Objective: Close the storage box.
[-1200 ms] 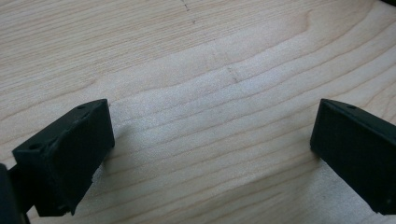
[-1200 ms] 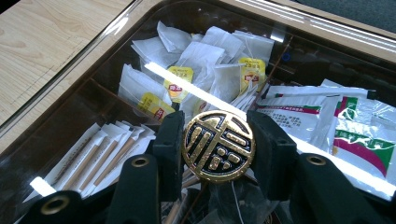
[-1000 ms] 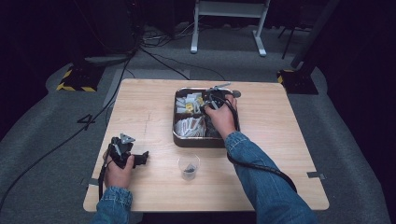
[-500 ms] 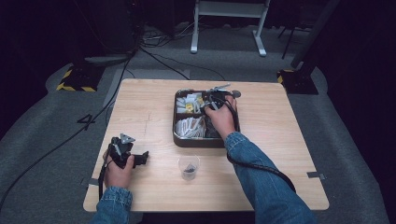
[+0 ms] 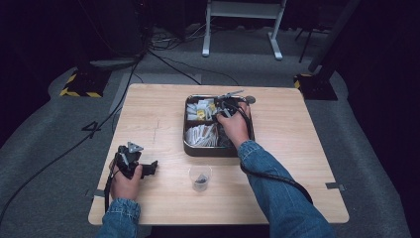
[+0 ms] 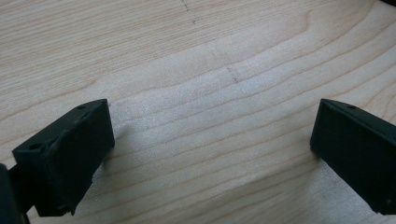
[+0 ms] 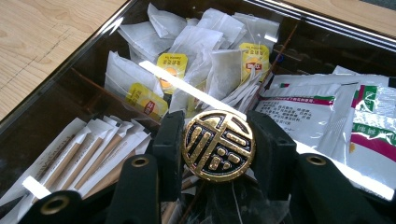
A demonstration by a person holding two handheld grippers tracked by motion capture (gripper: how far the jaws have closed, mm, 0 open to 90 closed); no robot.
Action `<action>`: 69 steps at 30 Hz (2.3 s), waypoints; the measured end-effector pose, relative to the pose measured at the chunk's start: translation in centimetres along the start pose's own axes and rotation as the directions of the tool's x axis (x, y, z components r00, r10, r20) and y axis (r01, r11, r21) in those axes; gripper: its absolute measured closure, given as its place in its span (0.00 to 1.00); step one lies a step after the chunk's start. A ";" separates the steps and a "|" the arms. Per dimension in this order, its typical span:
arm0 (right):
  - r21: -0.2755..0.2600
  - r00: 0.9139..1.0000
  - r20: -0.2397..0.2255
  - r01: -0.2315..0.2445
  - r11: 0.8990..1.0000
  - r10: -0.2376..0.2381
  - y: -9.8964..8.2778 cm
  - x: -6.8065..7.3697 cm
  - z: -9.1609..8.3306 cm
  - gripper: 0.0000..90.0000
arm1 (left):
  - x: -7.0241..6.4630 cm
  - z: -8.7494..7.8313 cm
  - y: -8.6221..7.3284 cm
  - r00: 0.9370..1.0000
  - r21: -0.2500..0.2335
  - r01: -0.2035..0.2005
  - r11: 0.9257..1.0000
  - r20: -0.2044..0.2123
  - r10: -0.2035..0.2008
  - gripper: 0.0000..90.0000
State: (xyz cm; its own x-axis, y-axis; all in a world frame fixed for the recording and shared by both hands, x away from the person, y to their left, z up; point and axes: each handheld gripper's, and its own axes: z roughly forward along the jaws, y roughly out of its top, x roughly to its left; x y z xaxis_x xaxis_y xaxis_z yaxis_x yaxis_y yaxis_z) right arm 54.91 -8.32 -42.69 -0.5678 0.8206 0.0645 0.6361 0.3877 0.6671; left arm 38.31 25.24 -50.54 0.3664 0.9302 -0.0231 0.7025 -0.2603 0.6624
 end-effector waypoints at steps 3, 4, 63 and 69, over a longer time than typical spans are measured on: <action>-0.005 1.000 0.001 0.001 1.000 -0.001 -0.1 0.0 0.0 0.65 | 0.0 0.0 0.0 1.000 0.001 -0.002 1.000 0.000 0.002 0.00; -0.008 1.000 -0.001 0.003 1.000 -0.003 -0.1 0.0 0.0 0.65 | 0.0 0.0 0.0 1.000 0.000 0.000 1.000 0.000 0.000 0.00; -0.277 0.996 -0.026 0.079 0.958 -0.089 -9.6 -9.0 -19.5 0.38 | 0.0 0.0 0.0 1.000 0.003 -0.009 1.000 0.008 0.009 0.00; -0.267 0.996 -0.015 0.085 0.960 -0.093 -12.3 -10.3 -19.6 0.37 | 0.0 0.0 0.0 1.000 0.003 -0.009 1.000 0.008 0.009 0.00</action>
State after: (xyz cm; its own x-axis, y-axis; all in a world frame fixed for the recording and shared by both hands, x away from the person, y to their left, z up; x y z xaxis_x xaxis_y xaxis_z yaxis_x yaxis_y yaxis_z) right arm 42.69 -29.74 -36.99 -0.6324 0.7745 0.0136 0.4228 0.3304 0.8438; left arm 38.32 25.24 -50.53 0.3777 0.9256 -0.0234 0.7011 -0.2694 0.6602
